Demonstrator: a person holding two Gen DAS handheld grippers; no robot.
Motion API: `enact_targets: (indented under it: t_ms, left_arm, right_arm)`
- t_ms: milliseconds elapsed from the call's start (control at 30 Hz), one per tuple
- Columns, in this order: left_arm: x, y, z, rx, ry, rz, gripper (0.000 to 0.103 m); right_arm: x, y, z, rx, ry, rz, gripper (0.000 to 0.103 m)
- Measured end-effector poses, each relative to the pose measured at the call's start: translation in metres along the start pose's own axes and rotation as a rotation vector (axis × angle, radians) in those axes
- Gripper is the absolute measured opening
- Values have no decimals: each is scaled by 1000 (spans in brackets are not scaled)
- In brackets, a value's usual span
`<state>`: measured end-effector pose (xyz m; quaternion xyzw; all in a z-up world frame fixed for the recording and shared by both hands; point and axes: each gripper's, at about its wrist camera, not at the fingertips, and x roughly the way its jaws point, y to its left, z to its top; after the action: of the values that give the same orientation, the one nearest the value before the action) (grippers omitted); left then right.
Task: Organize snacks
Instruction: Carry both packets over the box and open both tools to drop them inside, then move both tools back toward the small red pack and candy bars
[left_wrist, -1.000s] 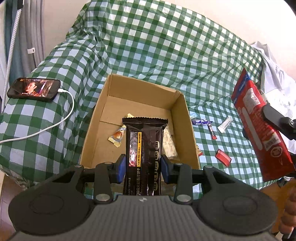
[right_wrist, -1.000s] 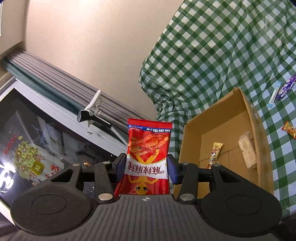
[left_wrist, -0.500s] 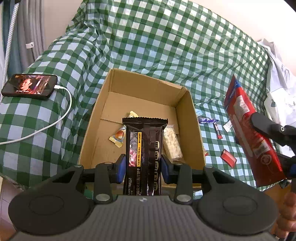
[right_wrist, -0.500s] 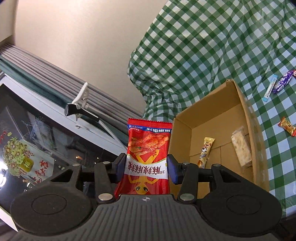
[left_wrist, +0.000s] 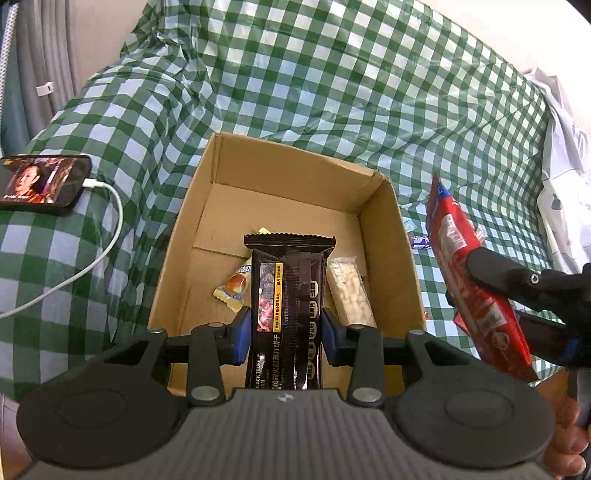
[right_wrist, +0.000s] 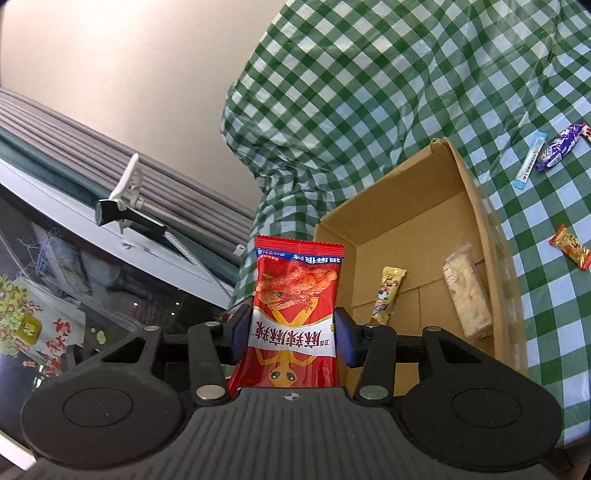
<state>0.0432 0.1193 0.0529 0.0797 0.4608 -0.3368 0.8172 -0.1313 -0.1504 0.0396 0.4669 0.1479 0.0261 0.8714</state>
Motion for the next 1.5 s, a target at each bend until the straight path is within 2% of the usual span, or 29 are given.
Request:
enact_targets:
  t_ms: [300,433,500,533,567,667,800,933,1067,1167,1267,1400,1500]
  left_arm:
    - [44,4,18,16,46,21,43]
    - [64,6,25,27,61,55,43]
    - [72,10,29,8,61,75,57]
    - [76,11,31,-4,68,80,83]
    - [78,13,33,-16,70,89,103]
    - [76,19,33,-35,53,112,103]
    - [64,21,25,-31,71,113,103]
    - [38,18,4,-35,77,111,103]
    - [12,17,-19,-63,93,106,103]
    - [-7,15,-35,-84,100,92,103]
    - [-24,12,-44,-80,79,88,103]
    - [-45,5,-52,-69,39,84,103]
    - [-60,0,-60,-55,11,85,103]
  right_arm:
    - [34,-21,6,8,36,-45,52]
    - [44,-29,12,1,26,-54,55]
    - [48,-31,15,-22,11,-84,74]
    - [50,-31,15,-32,4,-104,78]
    - [53,-32,16,-43,1,-124,84]
    - [58,-34,16,-70,4,-186,94]
    - [58,-35,11,-80,19,-225,98]
    - [47,-32,3,-75,25,-236,100]
    - [29,-9,-21,-151,13,-263,102]
    - [13,10,-42,-179,1,-243,102]
    - [-1,27,-58,-196,-13,-228,102]
    - [-15,46,-68,-277,-38,-261,102]
    - [-30,52,-72,-292,-54,-234,102]
